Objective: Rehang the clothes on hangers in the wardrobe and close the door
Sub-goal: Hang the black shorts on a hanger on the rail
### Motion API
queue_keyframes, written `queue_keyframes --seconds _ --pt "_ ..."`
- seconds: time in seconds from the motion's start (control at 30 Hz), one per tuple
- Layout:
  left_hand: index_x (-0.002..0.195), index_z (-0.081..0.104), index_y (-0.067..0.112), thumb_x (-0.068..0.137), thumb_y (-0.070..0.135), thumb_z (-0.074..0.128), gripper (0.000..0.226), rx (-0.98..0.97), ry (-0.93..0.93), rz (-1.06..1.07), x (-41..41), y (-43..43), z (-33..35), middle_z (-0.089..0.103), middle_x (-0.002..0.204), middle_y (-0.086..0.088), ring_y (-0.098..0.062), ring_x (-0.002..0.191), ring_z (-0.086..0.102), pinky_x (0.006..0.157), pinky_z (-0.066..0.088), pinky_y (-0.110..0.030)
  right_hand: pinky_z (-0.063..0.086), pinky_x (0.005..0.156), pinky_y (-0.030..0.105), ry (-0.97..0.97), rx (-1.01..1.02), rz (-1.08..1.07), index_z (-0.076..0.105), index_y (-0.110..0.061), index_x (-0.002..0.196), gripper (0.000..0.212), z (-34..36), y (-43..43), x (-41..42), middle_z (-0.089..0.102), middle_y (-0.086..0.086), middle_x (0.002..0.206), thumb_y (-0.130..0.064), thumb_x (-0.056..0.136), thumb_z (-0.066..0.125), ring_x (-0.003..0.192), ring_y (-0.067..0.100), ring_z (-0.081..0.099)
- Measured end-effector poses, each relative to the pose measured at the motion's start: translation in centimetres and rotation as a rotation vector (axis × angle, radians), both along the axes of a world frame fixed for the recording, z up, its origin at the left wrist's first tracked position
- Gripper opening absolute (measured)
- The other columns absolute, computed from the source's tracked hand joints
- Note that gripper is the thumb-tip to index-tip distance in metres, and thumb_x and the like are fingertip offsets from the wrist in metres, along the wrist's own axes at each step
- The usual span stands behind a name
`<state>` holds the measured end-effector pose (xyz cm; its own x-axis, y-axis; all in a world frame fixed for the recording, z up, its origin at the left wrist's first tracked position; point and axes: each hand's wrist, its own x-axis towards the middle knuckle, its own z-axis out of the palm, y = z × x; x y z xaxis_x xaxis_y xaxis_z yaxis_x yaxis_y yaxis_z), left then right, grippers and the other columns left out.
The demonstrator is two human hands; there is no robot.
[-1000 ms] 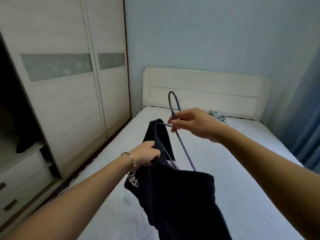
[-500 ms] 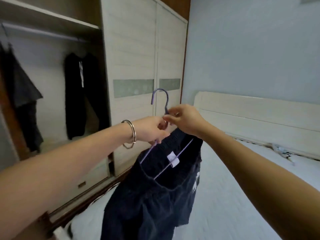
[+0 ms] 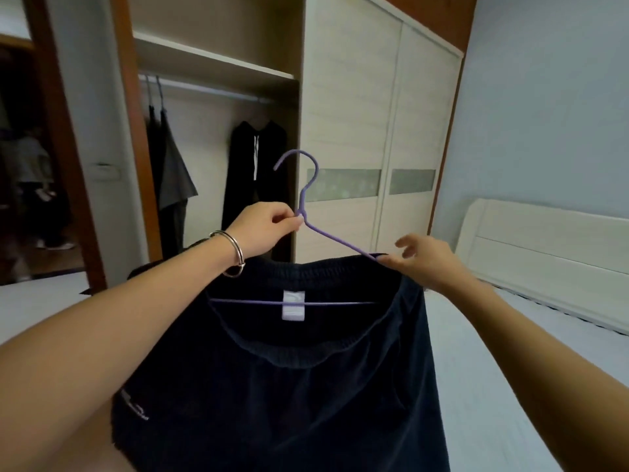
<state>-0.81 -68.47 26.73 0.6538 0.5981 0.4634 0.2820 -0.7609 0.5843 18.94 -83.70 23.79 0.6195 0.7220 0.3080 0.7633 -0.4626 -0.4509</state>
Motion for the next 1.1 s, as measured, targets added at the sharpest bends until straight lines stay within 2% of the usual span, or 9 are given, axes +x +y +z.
queue_keyframes --seconds 0.13,0.27,0.37,0.47,0.63,0.77,0.87,1.0,1.1 --pt "0.091 0.063 0.013 0.093 0.029 0.047 0.022 0.02 0.037 0.021 -3.7 5.0 -0.5 0.045 0.06 0.004 -0.009 0.05 0.036 0.04 0.03 -0.008 0.053 0.08 0.041 -0.096 -0.105 0.042 0.069 0.001 0.09 0.038 -0.8 5.0 -3.0 0.069 0.018 0.091 -0.031 0.091 0.048 0.087 0.033 0.062" --pt "0.092 0.06 0.011 0.094 0.026 0.046 0.021 0.099 0.098 -0.026 -7.9 10.5 -0.7 0.042 0.06 0.006 -0.007 0.051 0.036 0.043 0.033 -0.007 0.038 0.06 0.033 -0.048 0.022 0.074 0.054 -0.003 0.061 0.035 0.0 12.0 -7.0 0.051 0.014 0.063 -0.024 0.089 0.048 0.066 0.028 0.051" --pt "0.081 0.056 0.023 0.093 0.027 0.046 0.016 0.103 0.137 -0.083 -11.0 14.4 -1.0 0.045 0.063 0.006 -0.008 0.055 0.039 0.049 0.033 -0.012 0.032 0.056 0.028 0.056 0.162 0.13 0.056 -0.005 0.062 0.032 1.3 17.5 -10.5 0.047 0.015 0.064 -0.027 0.085 0.052 0.061 0.023 0.045" --pt "0.075 0.054 0.038 0.092 0.029 0.049 0.02 0.094 0.109 -0.125 -13.1 17.9 -1.1 0.05 0.069 -0.004 -0.017 0.061 0.042 0.057 0.033 -0.024 0.036 0.058 0.029 0.12 0.293 0.125 0.063 0.011 0.076 0.043 2.3 22.9 -13.1 0.053 0.016 0.068 -0.03 0.084 0.052 0.064 0.024 0.051" --pt "0.088 0.063 0.023 0.092 0.03 0.049 0.016 0.097 0.023 -0.074 -15.5 23.9 -0.9 0.063 0.087 -0.021 -0.039 0.078 0.056 0.069 0.045 -0.043 0.043 0.071 0.031 0.13 0.106 0.182 0.069 -0.002 0.089 0.055 1.4 29.2 -14.5 0.064 0.011 0.084 -0.053 0.087 0.047 0.08 0.026 0.058" --pt "0.078 0.058 0.032 0.093 0.03 0.046 0.019 0.066 0.018 -0.027 -15.9 29.1 -1.2 0.056 0.074 -0.005 -0.022 0.068 0.049 0.06 0.038 -0.02 0.041 0.069 0.024 0.1 0.136 0.483 0.065 -0.018 0.096 0.049 0.8 33.4 -17.0 0.062 -0.003 0.086 -0.06 0.085 0.042 0.081 0.012 0.057" --pt "0.088 0.064 0.022 0.092 0.03 0.048 0.019 0.047 0.006 -0.016 -15.5 32.8 -1.3 0.057 0.075 0.002 -0.016 0.072 0.051 0.066 0.04 -0.024 0.035 0.056 0.017 -0.035 0.094 0.631 0.061 -0.022 0.086 0.028 0.7 37.7 -18.6 0.054 -0.01 0.069 -0.048 0.087 0.051 0.062 0.004 0.049" --pt "0.094 0.066 0.016 0.091 0.03 0.05 0.022 0.055 -0.027 -0.003 -14.6 38.1 -1.0 0.055 0.067 0.007 0.001 0.057 0.049 0.059 0.039 -0.012 0.037 0.055 0.021 -0.03 0.221 0.643 0.066 -0.017 0.085 0.026 0.7 43.8 -18.1 0.056 -0.004 0.062 -0.038 0.09 0.053 0.056 0.009 0.05" --pt "0.103 0.064 0.016 0.093 0.025 0.047 0.022 0.078 -0.03 -0.003 -14.2 42.7 -0.5 0.063 0.086 0.005 -0.001 0.075 0.055 0.07 0.042 -0.013 0.038 0.059 0.026 0.013 0.307 0.593 0.07 -0.017 0.087 0.025 0.9 48.0 -15.5 0.057 0.0 0.067 -0.038 0.088 0.056 0.061 0.013 0.049"
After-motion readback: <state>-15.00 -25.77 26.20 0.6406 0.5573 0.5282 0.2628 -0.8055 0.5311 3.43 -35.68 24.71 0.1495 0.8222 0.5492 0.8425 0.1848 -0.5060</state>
